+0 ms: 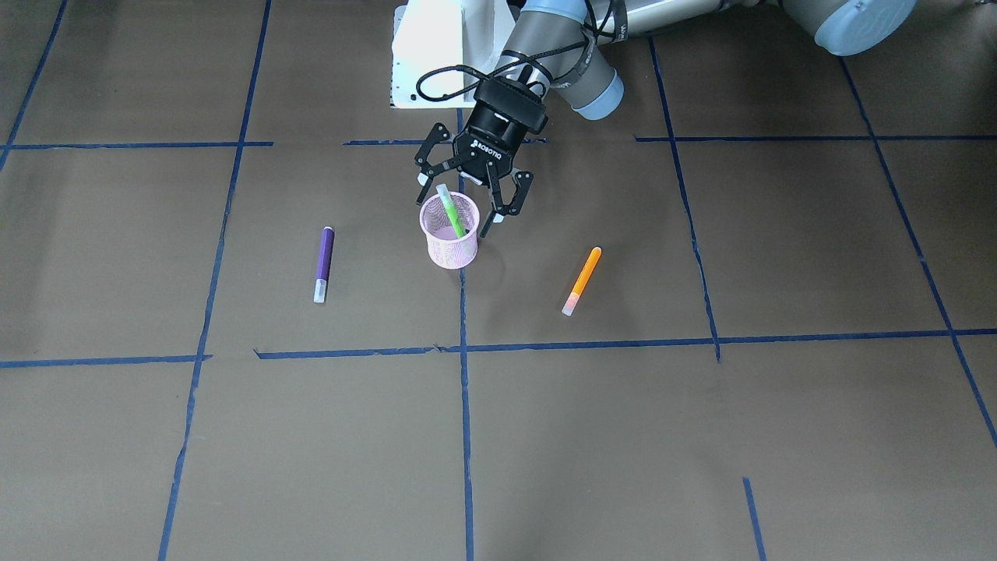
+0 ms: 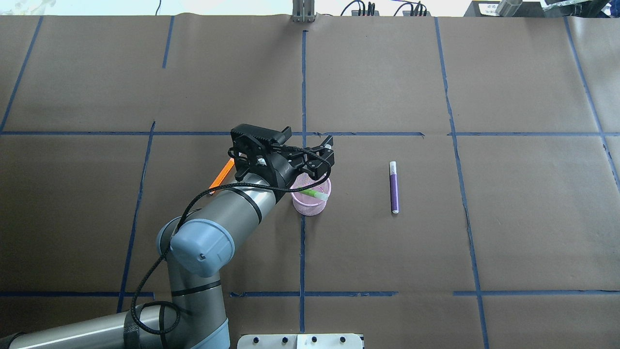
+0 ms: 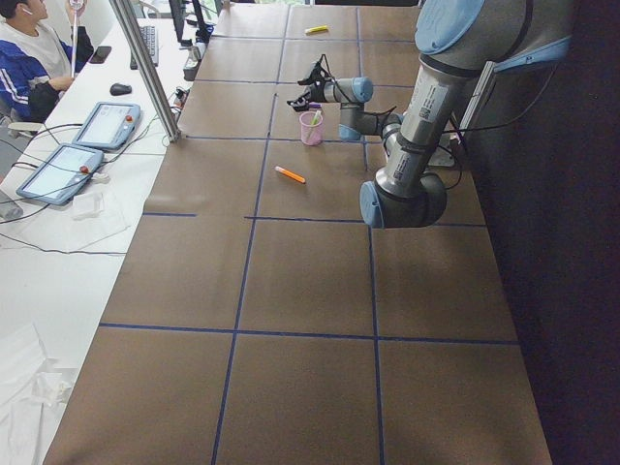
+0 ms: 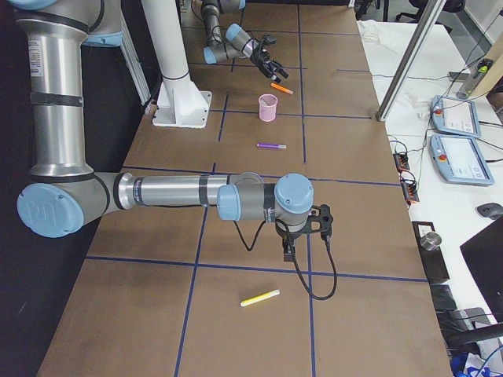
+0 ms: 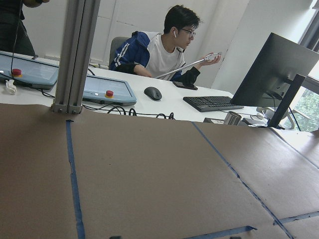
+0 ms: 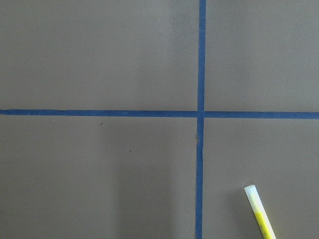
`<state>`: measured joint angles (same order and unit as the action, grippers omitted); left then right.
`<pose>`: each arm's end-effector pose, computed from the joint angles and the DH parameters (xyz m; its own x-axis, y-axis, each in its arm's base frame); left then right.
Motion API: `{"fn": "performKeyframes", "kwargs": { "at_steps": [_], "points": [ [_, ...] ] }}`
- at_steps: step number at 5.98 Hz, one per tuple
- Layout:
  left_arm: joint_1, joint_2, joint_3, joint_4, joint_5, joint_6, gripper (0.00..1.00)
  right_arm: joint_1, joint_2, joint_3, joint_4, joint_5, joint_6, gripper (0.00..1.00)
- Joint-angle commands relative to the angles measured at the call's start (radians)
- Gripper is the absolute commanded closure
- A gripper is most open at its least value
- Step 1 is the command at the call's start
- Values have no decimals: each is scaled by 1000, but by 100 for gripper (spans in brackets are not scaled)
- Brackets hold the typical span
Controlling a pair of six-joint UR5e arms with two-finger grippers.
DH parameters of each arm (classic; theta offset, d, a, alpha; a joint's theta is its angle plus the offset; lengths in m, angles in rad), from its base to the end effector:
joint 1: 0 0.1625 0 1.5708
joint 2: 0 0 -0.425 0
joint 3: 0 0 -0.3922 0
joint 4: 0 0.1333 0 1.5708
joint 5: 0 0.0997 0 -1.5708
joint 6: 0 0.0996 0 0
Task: Collect pens into pen holder
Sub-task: 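Open the left gripper and withdraw it away from the cup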
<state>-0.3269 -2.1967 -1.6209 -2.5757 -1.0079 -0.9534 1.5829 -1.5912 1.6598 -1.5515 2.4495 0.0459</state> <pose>0.5346 -0.3781 0.1532 0.3632 0.3938 -0.8444 0.6913 0.4938 0.5276 0.0625 -0.4868 0.6151 0.6377 -0.0141 0.7702 -0.0414 0.9978 0.0525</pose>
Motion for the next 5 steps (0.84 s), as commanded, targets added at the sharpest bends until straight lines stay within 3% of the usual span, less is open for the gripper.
{"fn": "performKeyframes", "kwargs": {
  "at_steps": [1, 2, 3, 4, 5],
  "points": [
    [-128, 29, -115, 134, -180, 1, 0, -24, -1, -20, 48, -29, -3, 0],
    [-209, 82, -229, 257, -284, -1, 0, -24, -27, -88, 179, -39, -15, 0],
    [-298, 113, -253, 325, -426, -1, 0, -29, -44, -217, 375, -43, -15, 0],
    [-341, 155, -255, 330, -501, -1, 0, -49, -41, -358, 554, -49, -15, 0],
    [-395, 191, -269, 382, -618, -1, 0, -76, -41, -400, 620, -100, -14, 0]
  ]
}}
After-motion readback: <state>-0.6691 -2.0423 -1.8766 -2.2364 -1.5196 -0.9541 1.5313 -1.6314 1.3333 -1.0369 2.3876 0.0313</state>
